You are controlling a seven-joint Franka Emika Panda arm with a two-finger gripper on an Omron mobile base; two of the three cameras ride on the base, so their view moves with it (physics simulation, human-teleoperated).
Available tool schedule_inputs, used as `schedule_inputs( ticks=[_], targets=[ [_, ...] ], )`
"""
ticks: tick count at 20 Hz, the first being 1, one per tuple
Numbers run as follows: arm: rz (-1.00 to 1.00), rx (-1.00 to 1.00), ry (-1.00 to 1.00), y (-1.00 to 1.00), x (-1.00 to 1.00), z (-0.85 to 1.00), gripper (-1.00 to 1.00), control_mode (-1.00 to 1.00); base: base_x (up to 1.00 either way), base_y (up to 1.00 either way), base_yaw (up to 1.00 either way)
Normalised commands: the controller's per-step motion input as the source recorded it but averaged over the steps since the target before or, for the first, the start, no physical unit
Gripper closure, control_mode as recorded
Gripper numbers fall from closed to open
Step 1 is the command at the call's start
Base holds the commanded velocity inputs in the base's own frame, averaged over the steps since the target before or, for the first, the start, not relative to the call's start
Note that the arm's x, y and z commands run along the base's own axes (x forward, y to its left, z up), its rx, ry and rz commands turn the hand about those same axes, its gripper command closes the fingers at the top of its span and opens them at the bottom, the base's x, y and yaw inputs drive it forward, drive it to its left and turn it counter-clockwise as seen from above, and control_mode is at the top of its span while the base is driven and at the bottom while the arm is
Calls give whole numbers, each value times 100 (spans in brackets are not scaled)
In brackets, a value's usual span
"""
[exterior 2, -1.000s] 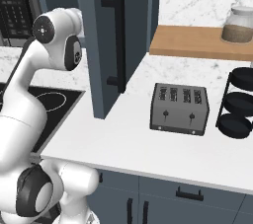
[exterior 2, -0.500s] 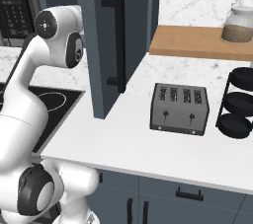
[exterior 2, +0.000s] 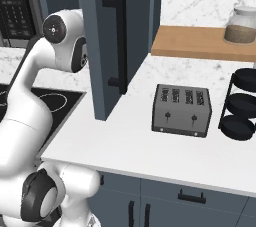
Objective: Gather all objects into one cabinet and sort the glasses and bowls to opposite sides.
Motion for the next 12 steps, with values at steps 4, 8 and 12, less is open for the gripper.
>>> schedule_inputs(
  ticks=[4,8,12],
  targets=[
    [0,0,0,0,0,0,-100,-100,0,0,0],
    [0,0,0,0,0,0,-100,-100,0,0,0],
    [0,0,0,0,4,0,-100,-100,0,0,0]
  ],
)
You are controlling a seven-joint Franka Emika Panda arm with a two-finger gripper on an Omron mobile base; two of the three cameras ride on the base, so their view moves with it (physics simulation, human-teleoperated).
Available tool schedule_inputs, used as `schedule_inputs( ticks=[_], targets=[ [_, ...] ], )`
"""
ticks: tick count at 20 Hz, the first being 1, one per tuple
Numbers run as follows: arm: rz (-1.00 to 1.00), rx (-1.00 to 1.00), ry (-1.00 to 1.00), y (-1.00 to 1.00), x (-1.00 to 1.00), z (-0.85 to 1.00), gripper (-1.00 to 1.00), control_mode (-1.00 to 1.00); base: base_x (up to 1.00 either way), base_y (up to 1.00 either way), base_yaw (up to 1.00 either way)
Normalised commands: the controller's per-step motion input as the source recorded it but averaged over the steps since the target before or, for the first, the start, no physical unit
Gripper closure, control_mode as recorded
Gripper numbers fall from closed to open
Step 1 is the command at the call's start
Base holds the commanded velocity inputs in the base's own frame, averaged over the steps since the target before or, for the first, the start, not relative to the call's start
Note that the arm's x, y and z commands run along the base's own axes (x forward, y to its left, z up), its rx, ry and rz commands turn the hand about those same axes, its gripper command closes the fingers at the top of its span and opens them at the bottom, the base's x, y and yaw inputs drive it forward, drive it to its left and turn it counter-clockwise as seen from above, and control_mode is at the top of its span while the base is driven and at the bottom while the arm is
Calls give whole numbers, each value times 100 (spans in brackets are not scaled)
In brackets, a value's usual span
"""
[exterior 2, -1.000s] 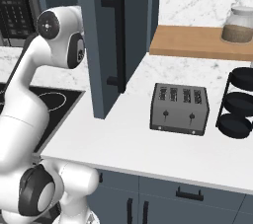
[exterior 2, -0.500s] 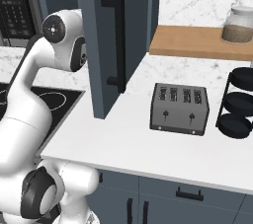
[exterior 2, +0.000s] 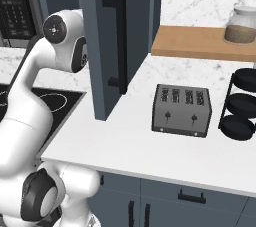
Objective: Gather all objects into one cabinet and sort the glasses and bowls to opposite sides.
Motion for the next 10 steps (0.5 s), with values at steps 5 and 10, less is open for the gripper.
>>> schedule_inputs(
  ticks=[5,10],
  targets=[
    [0,0,0,0,13,0,-100,-100,0,0,0],
    [0,0,1,0,19,0,-100,-100,0,0,0]
  ],
)
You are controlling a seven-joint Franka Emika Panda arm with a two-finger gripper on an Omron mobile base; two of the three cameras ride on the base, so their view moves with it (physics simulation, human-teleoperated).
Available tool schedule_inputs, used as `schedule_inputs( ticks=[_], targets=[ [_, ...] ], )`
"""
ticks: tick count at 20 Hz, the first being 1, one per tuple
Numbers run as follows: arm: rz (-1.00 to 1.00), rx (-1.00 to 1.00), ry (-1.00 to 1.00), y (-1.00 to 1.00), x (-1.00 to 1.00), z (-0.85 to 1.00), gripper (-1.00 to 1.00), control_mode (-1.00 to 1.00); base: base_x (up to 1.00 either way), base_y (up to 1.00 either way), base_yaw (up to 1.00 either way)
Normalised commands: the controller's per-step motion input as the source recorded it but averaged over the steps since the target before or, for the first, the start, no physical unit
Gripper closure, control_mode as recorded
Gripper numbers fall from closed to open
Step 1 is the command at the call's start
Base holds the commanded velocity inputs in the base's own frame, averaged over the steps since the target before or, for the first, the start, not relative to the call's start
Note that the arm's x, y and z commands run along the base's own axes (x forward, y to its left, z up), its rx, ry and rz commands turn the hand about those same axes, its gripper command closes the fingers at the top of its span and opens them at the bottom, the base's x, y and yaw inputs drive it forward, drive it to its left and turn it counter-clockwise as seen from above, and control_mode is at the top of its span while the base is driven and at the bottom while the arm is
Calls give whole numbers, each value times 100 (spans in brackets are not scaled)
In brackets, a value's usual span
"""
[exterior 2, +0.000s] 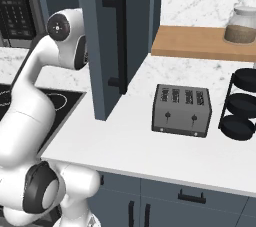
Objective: Gather all objects into one cabinet and sort the glasses and bowls to opposite sides.
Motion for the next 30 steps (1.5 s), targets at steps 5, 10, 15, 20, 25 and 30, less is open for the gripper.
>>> schedule_inputs(
  ticks=[5,10,15,20,25,30],
  targets=[
    [0,0,6,-1,29,0,-100,-100,0,0,0],
    [4,-9,1,4,0,-7,-100,-100,0,0,0],
    [19,-14,0,0,0,0,-100,-100,0,0,0],
    [18,-11,0,0,4,0,-100,-100,0,0,0],
    [0,0,0,-2,0,0,-100,-100,0,0,0],
    [0,0,0,-32,2,0,-100,-100,0,0,0]
  ],
)
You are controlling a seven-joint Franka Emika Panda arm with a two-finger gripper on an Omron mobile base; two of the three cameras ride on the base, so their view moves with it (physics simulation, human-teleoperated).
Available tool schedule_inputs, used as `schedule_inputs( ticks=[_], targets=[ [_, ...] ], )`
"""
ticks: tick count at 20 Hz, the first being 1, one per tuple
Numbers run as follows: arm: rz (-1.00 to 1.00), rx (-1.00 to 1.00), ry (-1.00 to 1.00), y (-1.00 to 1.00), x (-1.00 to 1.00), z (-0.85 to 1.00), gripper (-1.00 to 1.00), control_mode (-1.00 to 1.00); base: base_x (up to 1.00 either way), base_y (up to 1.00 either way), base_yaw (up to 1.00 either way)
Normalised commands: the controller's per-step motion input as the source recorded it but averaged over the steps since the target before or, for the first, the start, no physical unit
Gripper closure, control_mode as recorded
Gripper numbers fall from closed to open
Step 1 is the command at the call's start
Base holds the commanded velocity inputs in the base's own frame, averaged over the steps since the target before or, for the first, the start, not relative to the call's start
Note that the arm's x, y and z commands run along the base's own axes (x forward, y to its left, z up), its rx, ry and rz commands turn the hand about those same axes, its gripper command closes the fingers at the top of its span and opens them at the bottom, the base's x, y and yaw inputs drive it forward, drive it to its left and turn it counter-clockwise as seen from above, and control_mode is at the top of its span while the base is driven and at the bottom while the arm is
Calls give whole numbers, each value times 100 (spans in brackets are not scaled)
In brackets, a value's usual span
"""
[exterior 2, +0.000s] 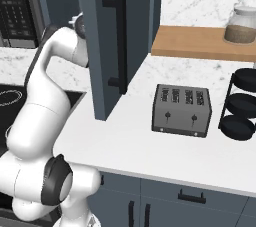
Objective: Gather all objects into one cabinet and sort the glasses and bowls to opposite sides.
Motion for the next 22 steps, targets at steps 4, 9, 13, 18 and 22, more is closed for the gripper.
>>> schedule_inputs(
  ticks=[4,9,13,18,22],
  targets=[
    [0,0,0,-17,13,0,-100,-100,0,0,0],
    [0,0,0,-6,35,0,-100,-100,0,0,0],
    [0,2,0,-4,54,0,-100,-100,0,0,0],
    [0,1,0,-5,53,0,-100,-100,0,0,0],
    [0,0,0,-2,43,-1,-100,-100,0,0,0]
  ],
)
